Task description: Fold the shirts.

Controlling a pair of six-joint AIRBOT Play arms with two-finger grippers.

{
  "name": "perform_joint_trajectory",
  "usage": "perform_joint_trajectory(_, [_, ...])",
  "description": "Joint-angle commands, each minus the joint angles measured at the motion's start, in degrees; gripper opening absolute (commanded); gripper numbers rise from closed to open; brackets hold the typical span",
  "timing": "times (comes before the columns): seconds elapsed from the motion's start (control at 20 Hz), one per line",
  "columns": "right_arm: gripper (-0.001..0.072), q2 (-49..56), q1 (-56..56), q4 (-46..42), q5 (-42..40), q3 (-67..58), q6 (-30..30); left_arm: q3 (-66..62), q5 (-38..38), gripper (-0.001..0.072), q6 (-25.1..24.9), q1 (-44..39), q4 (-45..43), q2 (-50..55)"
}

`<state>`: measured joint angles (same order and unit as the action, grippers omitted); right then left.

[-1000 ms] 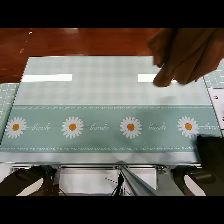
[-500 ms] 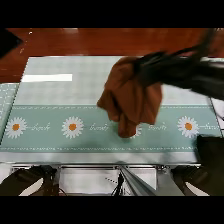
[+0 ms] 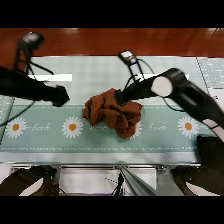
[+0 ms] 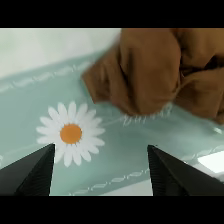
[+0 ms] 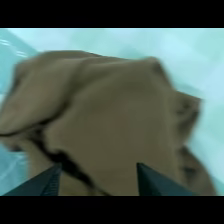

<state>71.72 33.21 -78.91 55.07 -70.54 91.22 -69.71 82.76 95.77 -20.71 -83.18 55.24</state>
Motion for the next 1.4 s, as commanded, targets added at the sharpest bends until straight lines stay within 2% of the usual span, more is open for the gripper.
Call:
perform_joint_trajectory(0.0, [0.0555,-5.97,-9.77,-10.80,8.85,-0.20,-1.57,16.17,-8.59,0.0674,-0.13,0.04,2.75,-0.07])
perform_joint_trajectory(0.1, [0.0554,-8.98,-17.66,-13.42,12.22,-0.20,-4.46,23.08,-13.92,0.0674,-0.13,0.11,4.85,-0.04])
perform_joint_trajectory(0.2, [0.0554,-9.88,-26.16,-11.26,14.80,-0.02,-7.43,27.30,-18.95,0.0674,-0.79,1.38,9.70,-0.02])
perform_joint_trajectory(0.35, [0.0554,-9.79,-37.13,-3.89,15.87,1.70,-10.62,30.73,-24.35,0.0674,-8.94,6.36,23.04,0.74])
perform_joint_trajectory(0.45, [0.0553,-9.79,-42.42,2.91,15.56,4.00,-13.18,31.58,-25.83,0.0674,-13.31,10.21,28.92,2.78])
perform_joint_trajectory(0.55, [0.0553,-9.79,-45.86,8.90,15.13,6.71,-15.17,31.71,-26.73,0.0672,-17.33,12.72,33.68,5.92])
perform_joint_trajectory(0.6, [0.0554,-9.79,-46.82,10.67,15.02,7.98,-15.61,31.71,-27.19,0.0653,-19.61,13.44,36.02,7.89])
perform_joint_trajectory(0.65, [0.0553,-9.79,-47.47,11.85,15.02,9.25,-15.76,31.69,-27.56,0.0601,-21.27,13.60,37.99,9.92])
perform_joint_trajectory(0.8, [0.0553,-9.79,-47.67,13.64,15.17,12.48,-16.22,31.69,-29.94,0.0601,-25.33,13.14,43.67,15.61])
perform_joint_trajectory(0.95, [0.0553,-9.79,-47.67,20.35,17.00,15.19,-17.68,31.04,-32.28,0.0593,-30.82,12.50,50.73,20.46])
perform_joint_trajectory(1.05, [0.0553,-9.79,-47.67,25.49,18.40,17.35,-18.88,29.88,-32.24,0.0389,-31.30,12.07,52.35,23.12])
perform_joint_trajectory(1.15, [0.0554,-9.79,-47.56,28.63,18.58,20.63,-19.37,29.20,-32.20,0.0076,-31.28,11.87,52.35,24.37])
perform_joint_trajectory(1.2, [0.0553,-9.79,-47.01,29.11,18.14,22.77,-19.54,29.18,-32.20,0.0021,-31.28,11.87,52.35,24.35])
perform_joint_trajectory(1.35, [0.0554,-9.79,-41.38,30.01,13.27,29.62,-19.50,29.09,-30.71,0.0021,-32.98,11.89,52.35,23.96])
